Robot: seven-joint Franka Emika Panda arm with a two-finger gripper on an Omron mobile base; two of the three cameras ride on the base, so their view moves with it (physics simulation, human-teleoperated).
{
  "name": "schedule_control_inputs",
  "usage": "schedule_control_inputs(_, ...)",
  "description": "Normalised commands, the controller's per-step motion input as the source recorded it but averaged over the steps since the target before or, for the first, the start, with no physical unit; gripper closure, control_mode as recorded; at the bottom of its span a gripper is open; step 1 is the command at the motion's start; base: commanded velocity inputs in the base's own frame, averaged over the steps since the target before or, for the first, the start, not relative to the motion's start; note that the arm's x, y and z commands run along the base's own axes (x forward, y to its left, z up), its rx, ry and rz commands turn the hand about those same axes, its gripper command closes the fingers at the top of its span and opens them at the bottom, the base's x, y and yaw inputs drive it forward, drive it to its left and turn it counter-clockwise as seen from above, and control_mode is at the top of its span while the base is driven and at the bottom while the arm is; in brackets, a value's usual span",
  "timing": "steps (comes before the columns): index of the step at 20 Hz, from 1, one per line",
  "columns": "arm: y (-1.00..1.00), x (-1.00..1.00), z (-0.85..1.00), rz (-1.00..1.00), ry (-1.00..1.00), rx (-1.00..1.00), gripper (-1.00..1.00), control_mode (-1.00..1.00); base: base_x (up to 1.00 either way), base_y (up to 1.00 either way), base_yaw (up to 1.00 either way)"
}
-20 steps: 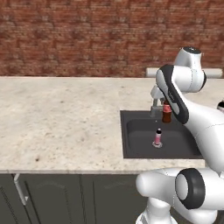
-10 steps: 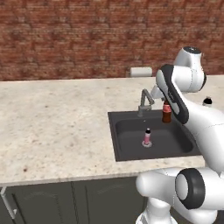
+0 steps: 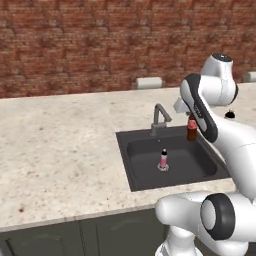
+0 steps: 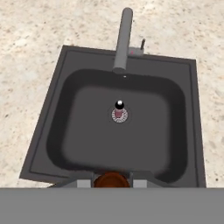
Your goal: Place the large bottle from the dining counter next to the other large bottle outside the sink, and place the small bottle from the dining counter next to the other small bottle inside the sink.
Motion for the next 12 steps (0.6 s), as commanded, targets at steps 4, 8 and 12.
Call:
schedule_control_inputs(4,0.00,0.00,0.00,0.00,0.00,0.00,1.00,1.00,1.00,0.24,-0.04)
schedule_control_inputs(8,0.00,0.00,0.00,0.00,0.00,0.00,1.00,1.00,0.99,0.23,-0.06)
schedule_control_inputs(12,0.00,0.00,0.00,0.00,0.00,0.00,1.00,1.00,0.71,0.24,-0.07)
